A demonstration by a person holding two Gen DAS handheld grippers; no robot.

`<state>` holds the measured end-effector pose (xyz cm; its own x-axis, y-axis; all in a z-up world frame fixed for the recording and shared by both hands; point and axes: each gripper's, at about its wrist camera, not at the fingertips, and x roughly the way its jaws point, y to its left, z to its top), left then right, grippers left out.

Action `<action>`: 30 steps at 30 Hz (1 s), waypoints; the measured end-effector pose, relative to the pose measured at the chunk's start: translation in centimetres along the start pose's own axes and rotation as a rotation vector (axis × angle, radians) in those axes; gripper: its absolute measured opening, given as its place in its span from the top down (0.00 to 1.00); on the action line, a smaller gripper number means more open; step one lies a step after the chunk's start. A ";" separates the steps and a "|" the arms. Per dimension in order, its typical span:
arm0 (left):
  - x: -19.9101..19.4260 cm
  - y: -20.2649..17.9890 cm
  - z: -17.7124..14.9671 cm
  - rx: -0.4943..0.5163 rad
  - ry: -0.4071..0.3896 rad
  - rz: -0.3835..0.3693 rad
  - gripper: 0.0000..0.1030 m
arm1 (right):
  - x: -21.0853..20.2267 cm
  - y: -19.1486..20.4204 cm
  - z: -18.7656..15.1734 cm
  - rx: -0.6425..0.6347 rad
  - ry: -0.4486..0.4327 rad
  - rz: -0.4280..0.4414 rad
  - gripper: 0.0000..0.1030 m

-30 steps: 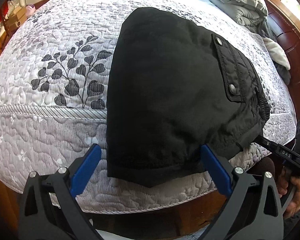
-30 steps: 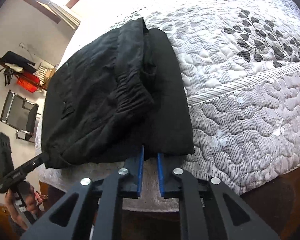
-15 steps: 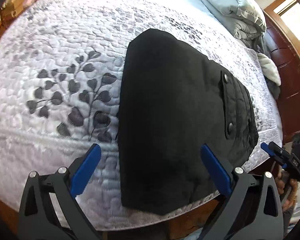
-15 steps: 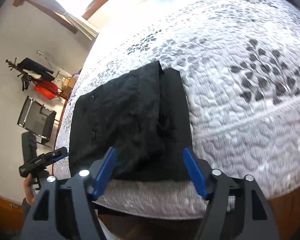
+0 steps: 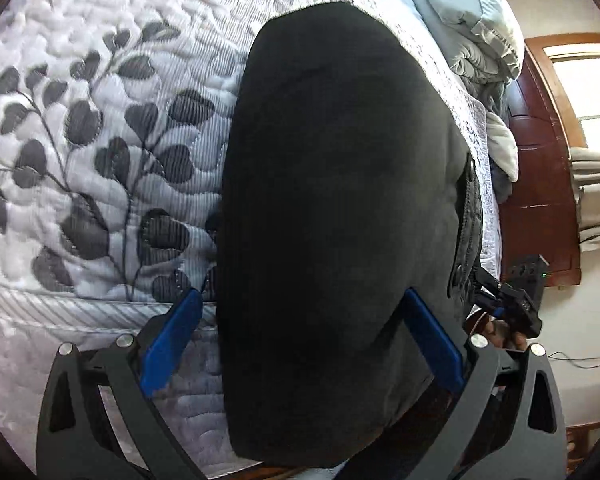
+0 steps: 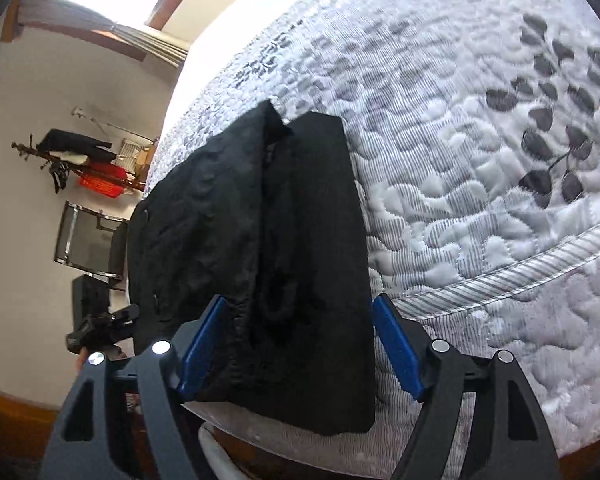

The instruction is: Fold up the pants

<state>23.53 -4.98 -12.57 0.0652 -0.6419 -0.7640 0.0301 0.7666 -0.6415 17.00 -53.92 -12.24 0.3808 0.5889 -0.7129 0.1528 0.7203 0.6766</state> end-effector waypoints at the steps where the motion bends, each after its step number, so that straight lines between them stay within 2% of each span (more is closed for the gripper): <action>1: 0.2 0.1 0.0 -0.002 0.004 -0.010 0.03 | 0.1 -0.2 0.0 0.006 0.002 0.012 0.25; 7: 2.0 -0.5 0.6 -0.015 0.060 -0.091 0.03 | 0.8 -0.8 0.2 0.011 0.023 0.044 0.19; 10: 2.7 -1.3 0.8 0.007 0.063 -0.059 0.03 | 1.3 -0.8 0.5 0.015 0.027 0.064 0.19; 19: 2.1 -1.3 0.3 0.017 0.058 -0.068 0.04 | 1.4 -1.4 1.1 0.020 0.048 0.107 0.18; 22: 1.7 -1.4 -0.2 0.041 0.047 -0.057 0.04 | 1.9 -1.8 1.1 0.018 0.077 0.102 0.13; 30: 2.4 -1.9 0.1 0.030 0.061 -0.027 0.04 | 3.6 -2.1 1.4 0.043 0.097 0.187 0.11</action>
<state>23.72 -8.00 -13.17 0.0028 -0.6617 -0.7497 0.0606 0.7485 -0.6604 19.34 -53.86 -15.96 0.3170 0.7448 -0.5872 0.1272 0.5801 0.8045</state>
